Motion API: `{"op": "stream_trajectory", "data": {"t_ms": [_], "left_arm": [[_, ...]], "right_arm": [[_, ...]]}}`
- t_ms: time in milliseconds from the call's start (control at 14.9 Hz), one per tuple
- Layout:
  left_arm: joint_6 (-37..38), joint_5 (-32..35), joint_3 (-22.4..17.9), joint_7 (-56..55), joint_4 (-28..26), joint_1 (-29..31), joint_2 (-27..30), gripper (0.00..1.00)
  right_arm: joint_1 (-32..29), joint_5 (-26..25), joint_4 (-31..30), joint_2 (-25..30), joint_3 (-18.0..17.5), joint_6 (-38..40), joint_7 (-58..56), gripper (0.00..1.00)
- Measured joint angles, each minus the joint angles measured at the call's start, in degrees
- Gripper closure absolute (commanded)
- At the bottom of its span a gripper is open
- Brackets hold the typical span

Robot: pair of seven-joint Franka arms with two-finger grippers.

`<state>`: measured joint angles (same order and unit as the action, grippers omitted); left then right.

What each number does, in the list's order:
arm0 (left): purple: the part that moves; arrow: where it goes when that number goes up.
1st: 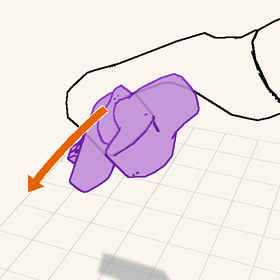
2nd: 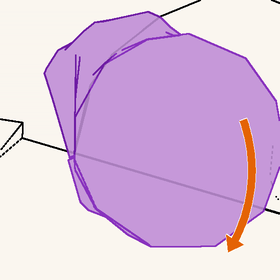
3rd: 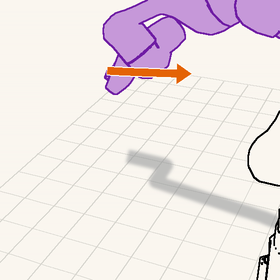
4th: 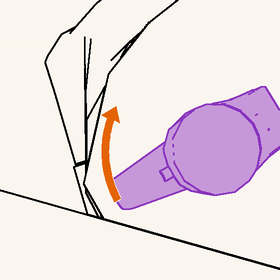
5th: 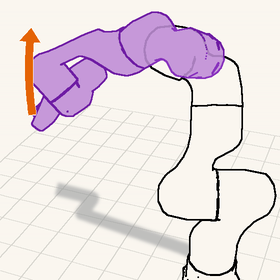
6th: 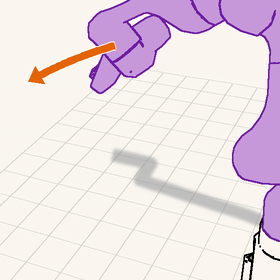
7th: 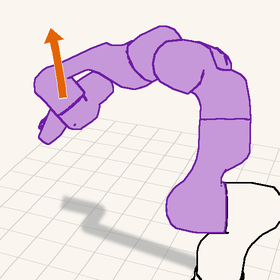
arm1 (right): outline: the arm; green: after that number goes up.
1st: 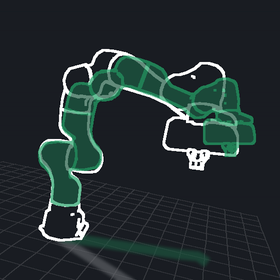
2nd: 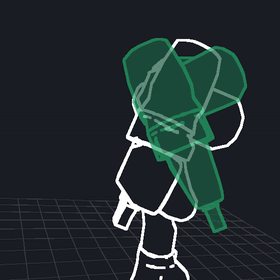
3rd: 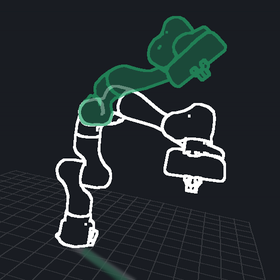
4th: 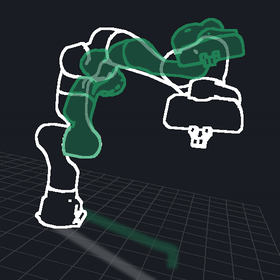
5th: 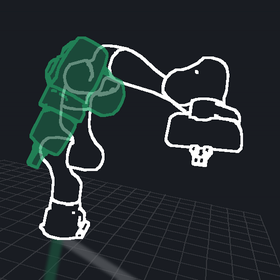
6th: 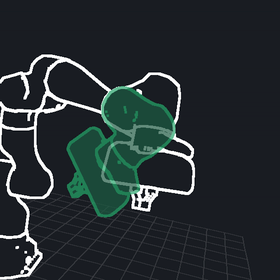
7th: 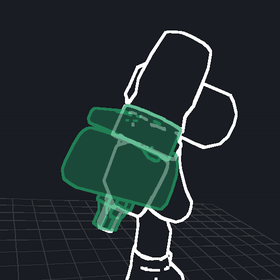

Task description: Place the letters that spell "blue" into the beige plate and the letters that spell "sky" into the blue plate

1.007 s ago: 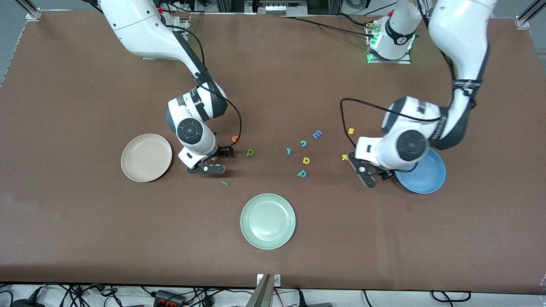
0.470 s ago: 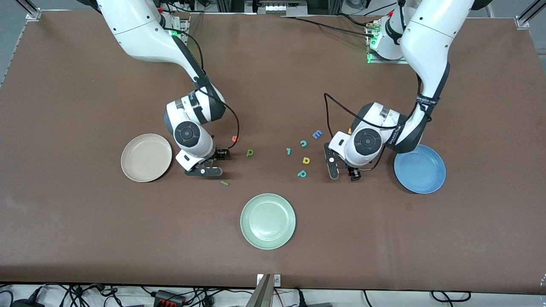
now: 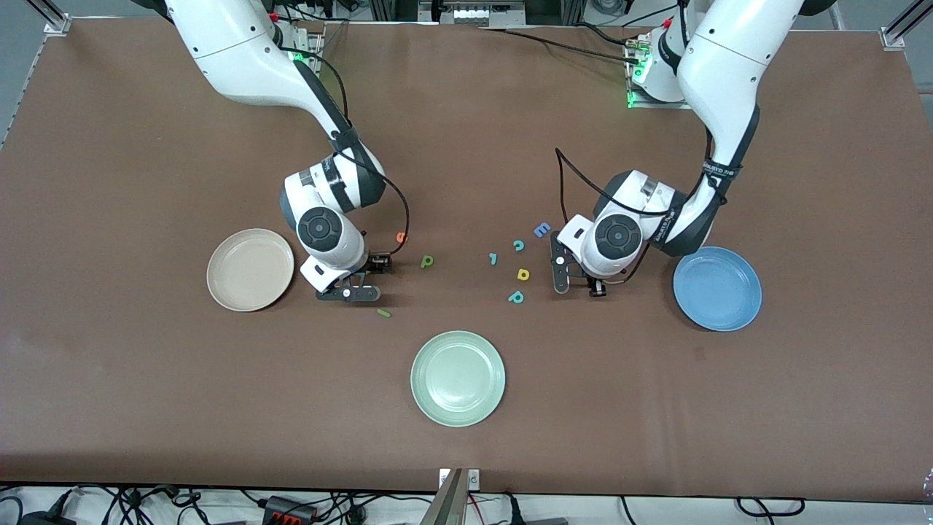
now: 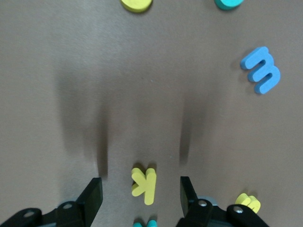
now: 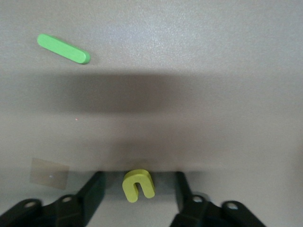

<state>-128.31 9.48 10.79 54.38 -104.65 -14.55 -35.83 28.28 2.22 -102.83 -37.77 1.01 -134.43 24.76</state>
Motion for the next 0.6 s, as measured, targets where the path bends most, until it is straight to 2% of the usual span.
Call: {"op": "stream_trajectory", "data": {"t_ms": [134,269,336,604], "left_arm": [[0.0,0.0,0.0,0.1,-0.3,0.0,0.0,0.38],[0.0,0.0,0.0,0.1,-0.5,0.0,0.0,0.50],[0.0,0.0,0.0,0.2,-0.5,0.0,0.0,0.53],[-0.3,0.0,0.0,0.2,-0.7,0.0,0.0,0.56]], "right_arm": [[0.0,0.0,0.2,0.3,0.0,0.5,0.0,0.92],[0.0,0.0,0.2,0.4,0.0,0.6,0.0,0.94],[0.0,0.0,0.2,0.4,0.0,0.6,0.0,0.94],[-0.3,0.0,0.5,1.3,0.3,0.6,0.0,0.94]]}}
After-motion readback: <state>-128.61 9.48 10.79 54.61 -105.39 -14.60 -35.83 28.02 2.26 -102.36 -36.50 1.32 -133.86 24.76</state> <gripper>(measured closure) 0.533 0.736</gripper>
